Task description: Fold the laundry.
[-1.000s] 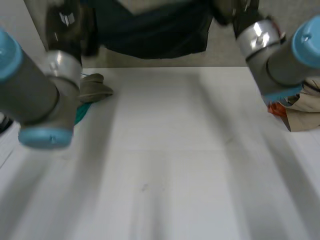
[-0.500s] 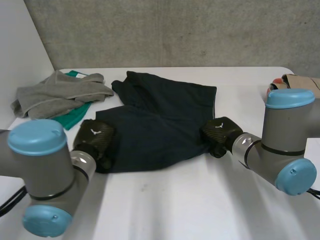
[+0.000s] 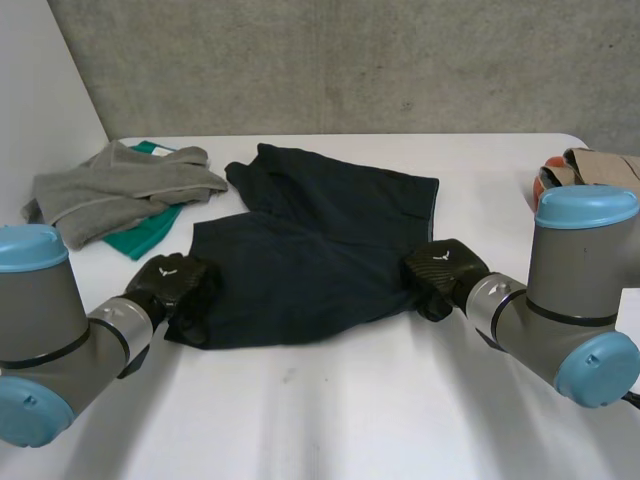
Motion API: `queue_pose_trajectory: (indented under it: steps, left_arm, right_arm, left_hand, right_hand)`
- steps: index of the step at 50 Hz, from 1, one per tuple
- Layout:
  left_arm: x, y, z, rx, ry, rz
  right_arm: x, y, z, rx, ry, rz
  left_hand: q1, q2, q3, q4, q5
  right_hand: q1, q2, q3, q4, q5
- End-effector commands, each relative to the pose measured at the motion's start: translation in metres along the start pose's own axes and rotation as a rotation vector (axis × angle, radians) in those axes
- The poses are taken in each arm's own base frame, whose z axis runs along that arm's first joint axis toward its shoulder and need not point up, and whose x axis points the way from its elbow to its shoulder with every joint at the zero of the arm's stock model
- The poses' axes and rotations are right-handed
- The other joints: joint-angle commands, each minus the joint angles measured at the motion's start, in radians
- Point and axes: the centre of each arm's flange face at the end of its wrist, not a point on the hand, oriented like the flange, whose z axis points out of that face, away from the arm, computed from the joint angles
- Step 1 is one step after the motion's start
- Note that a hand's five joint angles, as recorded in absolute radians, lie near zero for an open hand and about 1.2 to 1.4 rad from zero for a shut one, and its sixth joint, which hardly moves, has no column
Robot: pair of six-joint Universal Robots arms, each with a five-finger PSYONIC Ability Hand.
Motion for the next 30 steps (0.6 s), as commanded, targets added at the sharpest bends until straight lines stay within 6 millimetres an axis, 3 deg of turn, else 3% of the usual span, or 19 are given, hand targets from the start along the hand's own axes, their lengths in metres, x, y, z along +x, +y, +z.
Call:
queue_pose_trajectory:
  steps: [1, 6, 8, 14, 20, 25, 30]
  left_arm:
    - [0.001, 0.004, 0.003, -0.012, -0.008, 0.068]
    - [0.002, 0.009, 0.01, -0.028, -0.001, 0.098]
    - [0.004, 0.01, 0.009, -0.034, 0.001, 0.12]
    - [0.004, 0.002, -0.007, -0.049, -0.041, 0.157]
    - [0.015, -0.017, -0.05, -0.072, -0.055, 0.213]
    - [0.024, -0.009, -0.09, -0.222, 0.019, 0.337]
    - [0.038, 0.001, -0.142, -0.405, 0.13, 0.436]
  right_arm:
    - [0.001, 0.0, 0.0, 0.002, 0.002, 0.0]
    - [0.0, 0.0, 0.0, 0.001, 0.002, -0.001]
    - [0.0, -0.001, -0.002, 0.0, 0.002, -0.003]
    - [-0.001, -0.007, -0.009, 0.006, -0.001, -0.025]
    - [-0.008, -0.012, -0.031, -0.047, -0.036, -0.187]
    - [-0.017, -0.003, -0.058, -0.185, -0.129, -0.376]
    - [-0.032, 0.013, -0.102, -0.358, -0.303, -0.49]
  left_hand:
    - [0.18, 0.179, 0.176, 0.174, 0.169]
    - [0.543, 0.543, 0.54, 0.537, 0.533]
    - [0.882, 0.882, 0.879, 0.877, 0.872]
    - [0.885, 0.884, 0.881, 0.879, 0.874]
    - [0.885, 0.884, 0.881, 0.879, 0.874]
    - [0.885, 0.884, 0.881, 0.879, 0.874]
    - [0.885, 0.884, 0.881, 0.879, 0.874]
  right_hand:
    - [0.3, 0.223, 0.21, 0.198, 0.248]
    - [0.3, 0.223, 0.21, 0.198, 0.248]
    - [0.3, 0.223, 0.21, 0.198, 0.248]
    - [0.3, 0.223, 0.21, 0.198, 0.248]
    - [0.3, 0.223, 0.21, 0.198, 0.248]
    - [0.3, 0.223, 0.21, 0.198, 0.248]
    - [0.3, 0.223, 0.21, 0.198, 0.248]
